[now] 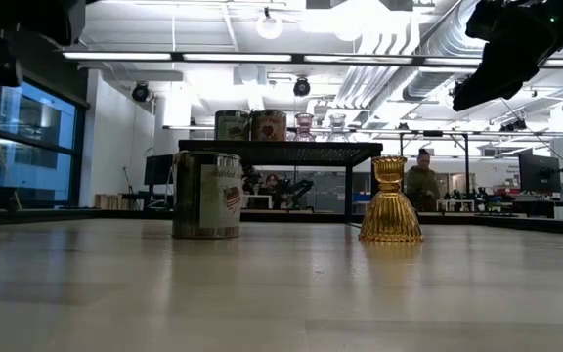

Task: Pick & Place candle stick holders
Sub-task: Put the silver scented candle can on the shelf

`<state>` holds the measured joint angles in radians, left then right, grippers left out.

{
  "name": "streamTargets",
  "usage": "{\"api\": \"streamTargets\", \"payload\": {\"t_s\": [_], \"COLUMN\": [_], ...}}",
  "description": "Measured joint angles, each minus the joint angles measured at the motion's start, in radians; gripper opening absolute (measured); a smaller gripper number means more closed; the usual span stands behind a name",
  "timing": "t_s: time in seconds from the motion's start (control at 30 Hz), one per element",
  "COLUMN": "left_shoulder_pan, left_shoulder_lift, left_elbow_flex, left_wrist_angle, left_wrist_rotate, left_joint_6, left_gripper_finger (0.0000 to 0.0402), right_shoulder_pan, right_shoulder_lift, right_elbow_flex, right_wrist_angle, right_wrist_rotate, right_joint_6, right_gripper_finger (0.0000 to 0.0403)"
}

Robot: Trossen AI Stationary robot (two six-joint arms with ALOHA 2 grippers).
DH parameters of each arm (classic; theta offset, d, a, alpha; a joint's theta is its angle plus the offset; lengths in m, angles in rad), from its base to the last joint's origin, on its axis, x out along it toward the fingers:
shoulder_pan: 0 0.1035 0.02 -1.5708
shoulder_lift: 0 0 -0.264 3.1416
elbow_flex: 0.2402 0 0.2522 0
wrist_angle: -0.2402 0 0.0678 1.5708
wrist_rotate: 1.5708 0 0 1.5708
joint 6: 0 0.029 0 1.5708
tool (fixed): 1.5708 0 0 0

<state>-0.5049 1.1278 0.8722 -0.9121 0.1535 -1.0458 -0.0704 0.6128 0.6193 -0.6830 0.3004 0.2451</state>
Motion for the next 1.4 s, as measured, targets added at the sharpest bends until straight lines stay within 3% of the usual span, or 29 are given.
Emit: {"api": "streamTargets", "payload": {"t_s": [0.13,0.43,0.87,1.4], "left_shoulder_pan": [0.0,0.0,0.001,0.0], "left_shoulder_lift": [0.017,0.077,0.203,0.248], "left_elbow_flex": [0.0,0.0,0.005,0.005], "left_wrist_angle": [0.043,0.048,0.061,0.068], "left_wrist_rotate": [0.017,0.023,0.052,-0.025], "left_joint_6": [0.156,0.308,0.309,0.309], "left_gripper_finger": [0.0074,0.016,0.0166,0.0165], "right_shoulder_pan": [0.0,0.0,0.0,0.0], "right_shoulder_lift": [0.0,0.001,0.001,0.001], "right_elbow_flex": [0.0,0.0,0.0,0.0], "right_wrist_angle": [0.0,0.0,0.0,0.0], "right_wrist_rotate": [-0.004,-0.004,-0.004,-0.004], "right_joint_6": [-0.002,-0.003,-0.002,-0.003], "right_gripper_finger": [0.0119,0.0119,0.0119,0.0119]}}
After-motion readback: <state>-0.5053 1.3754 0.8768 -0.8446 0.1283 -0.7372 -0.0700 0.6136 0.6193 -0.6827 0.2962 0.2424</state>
